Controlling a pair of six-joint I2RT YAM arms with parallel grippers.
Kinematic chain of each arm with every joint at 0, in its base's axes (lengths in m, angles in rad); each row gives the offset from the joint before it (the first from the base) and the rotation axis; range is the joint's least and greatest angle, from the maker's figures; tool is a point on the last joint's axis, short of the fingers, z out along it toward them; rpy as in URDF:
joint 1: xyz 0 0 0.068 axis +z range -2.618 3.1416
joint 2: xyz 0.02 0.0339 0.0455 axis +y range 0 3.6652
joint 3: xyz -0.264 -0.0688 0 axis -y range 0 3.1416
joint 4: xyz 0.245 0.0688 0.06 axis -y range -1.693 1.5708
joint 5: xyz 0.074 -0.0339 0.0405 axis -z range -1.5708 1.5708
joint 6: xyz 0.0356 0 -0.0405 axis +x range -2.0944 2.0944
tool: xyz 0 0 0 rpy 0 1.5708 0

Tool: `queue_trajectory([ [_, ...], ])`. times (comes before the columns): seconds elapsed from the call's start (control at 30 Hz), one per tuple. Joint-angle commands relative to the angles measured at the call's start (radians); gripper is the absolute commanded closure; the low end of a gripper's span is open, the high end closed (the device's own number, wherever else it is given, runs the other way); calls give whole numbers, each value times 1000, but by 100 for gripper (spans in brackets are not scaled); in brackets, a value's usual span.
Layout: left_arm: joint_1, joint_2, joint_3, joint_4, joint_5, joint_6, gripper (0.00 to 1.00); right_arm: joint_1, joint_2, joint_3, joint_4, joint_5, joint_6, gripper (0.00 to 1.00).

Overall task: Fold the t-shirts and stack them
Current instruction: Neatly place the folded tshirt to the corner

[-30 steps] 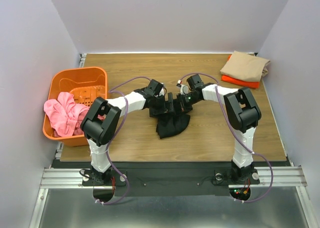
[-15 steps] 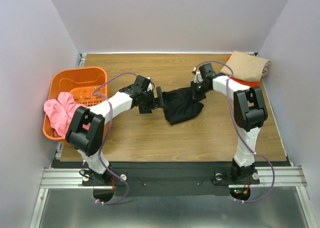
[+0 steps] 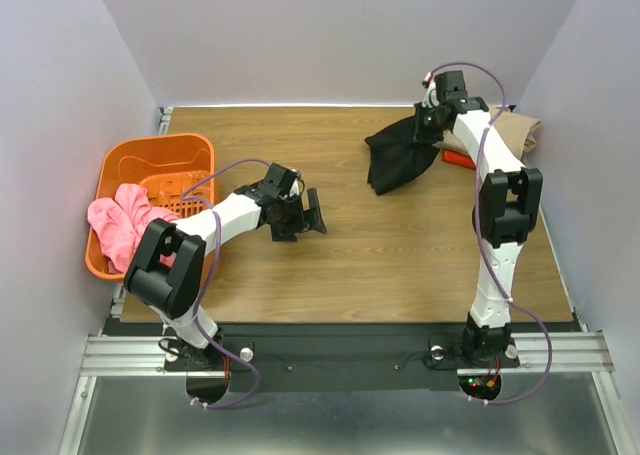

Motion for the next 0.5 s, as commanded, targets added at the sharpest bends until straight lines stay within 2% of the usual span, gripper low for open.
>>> queue_trajectory([
  [0.0,4,-70,-47,6,-2,5,2,-55,40,157,-45,45,-1,100],
  [0.23,7,-107,-103,8,-6,-2,2,-158,121,402,-45,62,93,100],
  [0.47,9,-108,-105,-1,-11,-4,1,-251,157,499,-34,72,153,100],
])
